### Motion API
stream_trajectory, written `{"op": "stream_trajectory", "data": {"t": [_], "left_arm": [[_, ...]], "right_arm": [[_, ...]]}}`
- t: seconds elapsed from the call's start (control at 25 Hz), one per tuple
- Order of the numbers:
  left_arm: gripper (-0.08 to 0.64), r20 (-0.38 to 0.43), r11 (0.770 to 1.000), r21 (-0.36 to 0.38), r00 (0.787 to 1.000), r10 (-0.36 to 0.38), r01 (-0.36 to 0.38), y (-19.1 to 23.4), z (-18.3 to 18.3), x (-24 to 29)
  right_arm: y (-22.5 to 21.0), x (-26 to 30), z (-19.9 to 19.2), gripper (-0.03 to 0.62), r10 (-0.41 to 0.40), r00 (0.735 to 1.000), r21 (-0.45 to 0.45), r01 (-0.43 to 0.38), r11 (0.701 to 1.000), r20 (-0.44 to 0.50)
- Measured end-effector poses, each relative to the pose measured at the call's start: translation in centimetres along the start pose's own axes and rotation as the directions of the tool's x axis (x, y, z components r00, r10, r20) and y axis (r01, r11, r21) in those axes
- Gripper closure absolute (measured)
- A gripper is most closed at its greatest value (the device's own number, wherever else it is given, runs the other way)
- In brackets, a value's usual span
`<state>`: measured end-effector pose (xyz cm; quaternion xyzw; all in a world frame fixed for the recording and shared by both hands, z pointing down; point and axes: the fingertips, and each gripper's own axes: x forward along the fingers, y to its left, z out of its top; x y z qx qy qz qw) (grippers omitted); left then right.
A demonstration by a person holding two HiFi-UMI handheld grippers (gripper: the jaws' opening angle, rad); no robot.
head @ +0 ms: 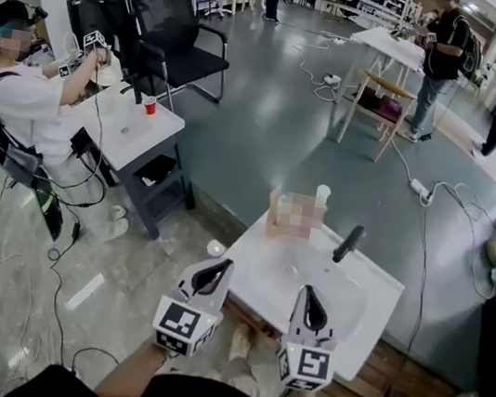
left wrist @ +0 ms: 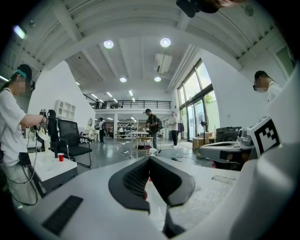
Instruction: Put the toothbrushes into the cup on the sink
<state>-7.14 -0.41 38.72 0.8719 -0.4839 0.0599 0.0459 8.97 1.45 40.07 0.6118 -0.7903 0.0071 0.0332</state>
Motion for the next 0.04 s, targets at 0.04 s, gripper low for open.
{"op": "stream_trajectory", "data": {"t": [0.04], "left_arm": [[0.557,0.0,1.0,0.0,1.0,0.0,0.0,-0.05,0.06,0.03]], "right_arm": [[-0.04,0.01,0.05,0.595,0.001,1.0,0.0,-0.001,1.0,0.0]]}}
